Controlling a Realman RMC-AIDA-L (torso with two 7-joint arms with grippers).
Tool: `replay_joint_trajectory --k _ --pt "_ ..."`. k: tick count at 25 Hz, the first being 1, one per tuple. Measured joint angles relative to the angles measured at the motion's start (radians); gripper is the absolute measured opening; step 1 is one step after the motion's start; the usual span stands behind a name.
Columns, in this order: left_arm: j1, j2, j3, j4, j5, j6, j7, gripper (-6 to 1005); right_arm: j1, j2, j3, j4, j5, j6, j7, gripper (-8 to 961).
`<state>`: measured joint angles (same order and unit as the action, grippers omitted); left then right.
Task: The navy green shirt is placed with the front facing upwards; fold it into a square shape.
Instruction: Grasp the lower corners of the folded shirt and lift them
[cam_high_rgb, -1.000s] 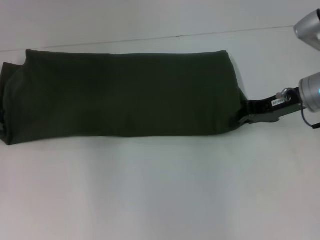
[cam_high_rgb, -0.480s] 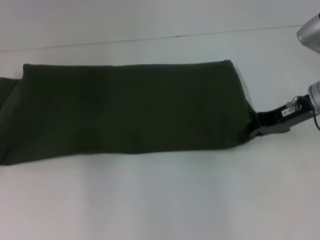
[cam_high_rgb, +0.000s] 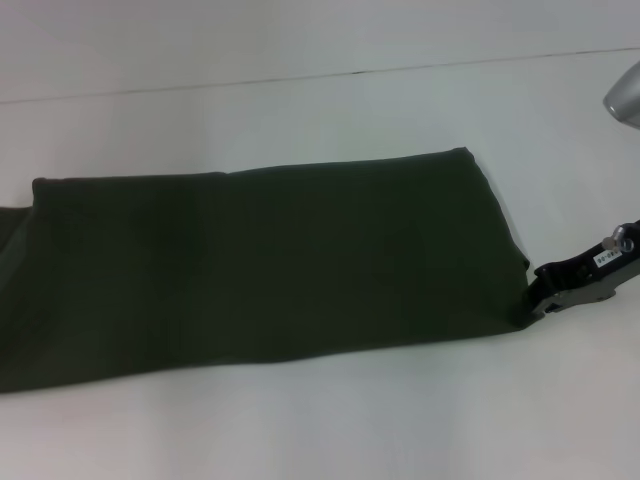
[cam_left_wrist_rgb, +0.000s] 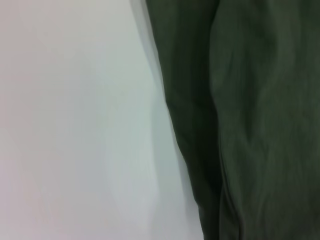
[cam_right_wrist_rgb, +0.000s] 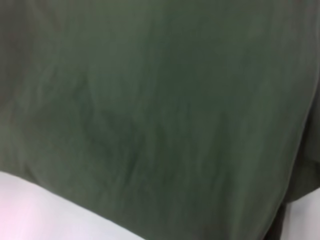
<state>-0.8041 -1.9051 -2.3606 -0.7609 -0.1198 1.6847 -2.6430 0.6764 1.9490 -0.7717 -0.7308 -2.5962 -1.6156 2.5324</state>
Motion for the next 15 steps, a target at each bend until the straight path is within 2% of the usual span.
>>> replay_joint_trajectory --k 15 --pt "0.026 -0.016 0.036 -0.008 0.033 0.029 0.002 7 0.004 0.019 -0.018 -0.007 -0.042 -0.045 0.009 29"
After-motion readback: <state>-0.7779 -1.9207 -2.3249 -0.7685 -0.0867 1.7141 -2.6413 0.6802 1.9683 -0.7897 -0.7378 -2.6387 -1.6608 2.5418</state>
